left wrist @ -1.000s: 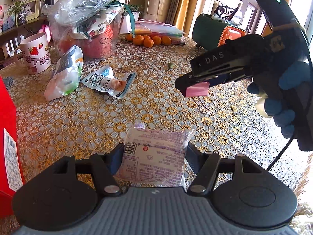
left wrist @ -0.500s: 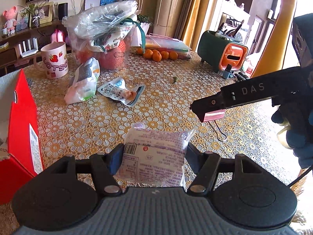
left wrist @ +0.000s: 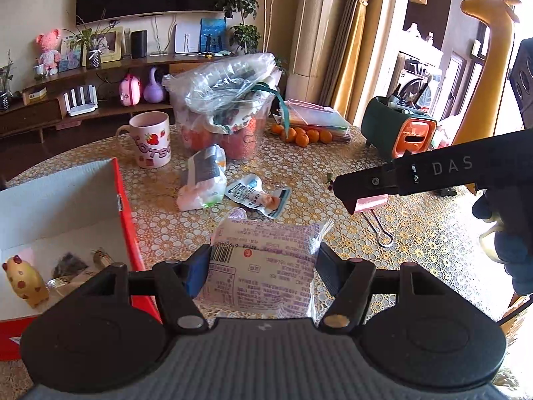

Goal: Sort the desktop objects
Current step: 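Carry the binder clip with the right tool while the left tool carries the bread bag over the box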

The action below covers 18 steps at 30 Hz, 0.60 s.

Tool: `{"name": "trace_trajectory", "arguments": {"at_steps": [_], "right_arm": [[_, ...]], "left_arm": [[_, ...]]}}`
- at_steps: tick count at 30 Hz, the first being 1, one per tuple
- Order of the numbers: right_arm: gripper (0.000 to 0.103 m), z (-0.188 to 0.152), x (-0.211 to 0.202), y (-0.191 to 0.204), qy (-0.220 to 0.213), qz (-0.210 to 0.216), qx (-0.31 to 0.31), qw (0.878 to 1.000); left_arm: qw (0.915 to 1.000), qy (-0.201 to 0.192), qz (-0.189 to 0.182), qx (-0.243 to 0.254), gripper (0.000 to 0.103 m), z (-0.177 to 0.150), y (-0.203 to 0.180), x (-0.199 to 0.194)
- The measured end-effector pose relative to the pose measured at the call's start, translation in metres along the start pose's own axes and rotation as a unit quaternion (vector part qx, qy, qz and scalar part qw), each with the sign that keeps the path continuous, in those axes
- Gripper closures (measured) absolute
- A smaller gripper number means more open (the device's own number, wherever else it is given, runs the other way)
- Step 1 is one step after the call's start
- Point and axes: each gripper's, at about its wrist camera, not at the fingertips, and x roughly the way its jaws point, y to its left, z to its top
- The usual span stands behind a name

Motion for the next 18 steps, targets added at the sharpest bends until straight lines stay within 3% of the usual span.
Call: {"name": "trace_trajectory", "arguments": {"at_steps": [18], "right_arm": [[0.051, 0.038, 0.049, 0.136, 0.006, 0.053, -0.082, 0.995]], "left_arm": [[0.9928, 0.006, 0.106, -0.056, 0.037, 0.007, 0.159, -0.068]]}}
